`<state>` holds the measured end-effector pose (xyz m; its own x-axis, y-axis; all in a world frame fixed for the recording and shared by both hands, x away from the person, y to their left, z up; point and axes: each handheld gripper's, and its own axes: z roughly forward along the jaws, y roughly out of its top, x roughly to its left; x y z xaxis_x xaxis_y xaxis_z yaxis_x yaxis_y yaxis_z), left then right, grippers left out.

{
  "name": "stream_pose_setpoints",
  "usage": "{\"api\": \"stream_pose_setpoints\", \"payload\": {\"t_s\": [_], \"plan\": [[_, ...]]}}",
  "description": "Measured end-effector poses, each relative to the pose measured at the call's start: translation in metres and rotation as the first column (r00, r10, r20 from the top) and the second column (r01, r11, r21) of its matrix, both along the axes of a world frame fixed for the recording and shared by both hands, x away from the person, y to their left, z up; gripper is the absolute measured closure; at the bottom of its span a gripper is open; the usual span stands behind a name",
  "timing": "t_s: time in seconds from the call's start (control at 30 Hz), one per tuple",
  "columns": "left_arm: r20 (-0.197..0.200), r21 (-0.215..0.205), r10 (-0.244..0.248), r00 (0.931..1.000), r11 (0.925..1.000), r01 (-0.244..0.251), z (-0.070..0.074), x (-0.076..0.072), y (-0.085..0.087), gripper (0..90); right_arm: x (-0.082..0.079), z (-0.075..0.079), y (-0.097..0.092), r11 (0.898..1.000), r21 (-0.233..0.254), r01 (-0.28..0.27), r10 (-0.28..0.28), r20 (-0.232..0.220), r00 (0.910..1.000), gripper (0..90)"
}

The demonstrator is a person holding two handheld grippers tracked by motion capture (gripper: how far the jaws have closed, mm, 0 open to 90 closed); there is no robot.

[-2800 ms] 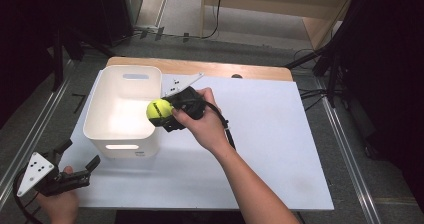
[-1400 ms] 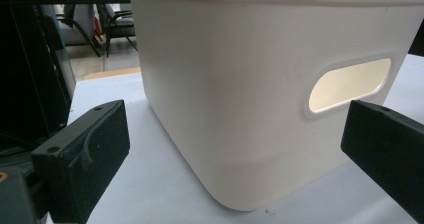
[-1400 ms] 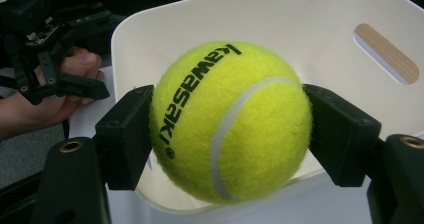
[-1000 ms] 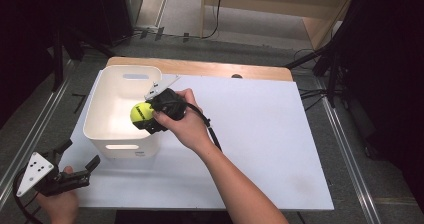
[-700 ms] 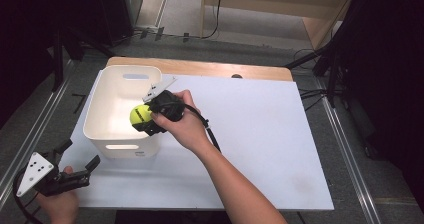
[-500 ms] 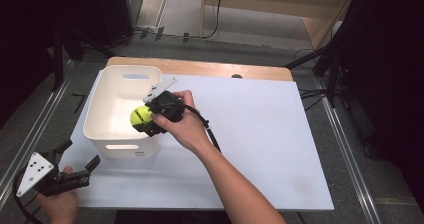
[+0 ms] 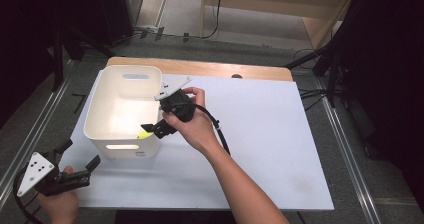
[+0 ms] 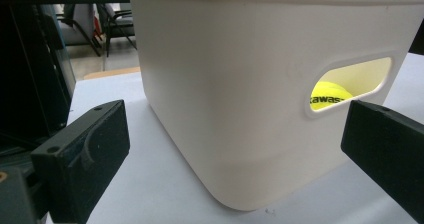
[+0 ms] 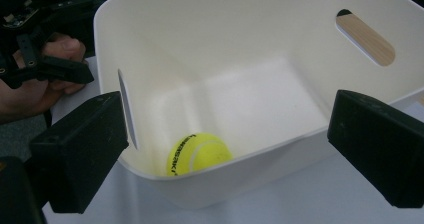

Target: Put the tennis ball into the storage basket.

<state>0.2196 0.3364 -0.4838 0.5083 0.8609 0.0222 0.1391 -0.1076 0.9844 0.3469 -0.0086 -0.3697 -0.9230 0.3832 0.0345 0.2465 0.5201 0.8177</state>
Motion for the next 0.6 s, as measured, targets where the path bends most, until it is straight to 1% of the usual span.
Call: {"api": "stream_pose_setpoints", "payload": {"t_s": [0.1,0.17,0.2,0.4,0.6], "plan": [[0.000,-0.003,0.003,1.0000,1.0000,-0.003,0.000,0.000,0.000,0.0,-0.002,-0.001,-0.007,1.000,0.013,0.018,-0.019,0.009,0.9998,1.7],[-0.002,0.000,0.002,1.0000,1.0000,-0.002,0.000,0.000,0.000,0.0,-0.003,-0.002,-0.012,0.999,0.009,0.033,-0.033,0.003,0.9995,1.6],[-0.002,0.001,0.002,1.0000,1.0000,-0.002,0.000,0.000,0.000,0.0,-0.003,-0.002,-0.014,1.000,0.008,0.030,-0.030,0.008,0.9995,1.2],[-0.002,0.006,0.000,1.0000,1.0000,0.000,0.000,0.000,0.000,0.0,-0.006,-0.004,-0.029,0.998,0.023,0.058,-0.059,0.015,0.9982,0.6],[0.001,0.005,0.000,1.0000,1.0000,0.000,0.000,0.000,-0.001,0.0,-0.008,-0.008,-0.043,0.996,0.031,0.086,-0.087,0.013,0.9962,0.0]]}}
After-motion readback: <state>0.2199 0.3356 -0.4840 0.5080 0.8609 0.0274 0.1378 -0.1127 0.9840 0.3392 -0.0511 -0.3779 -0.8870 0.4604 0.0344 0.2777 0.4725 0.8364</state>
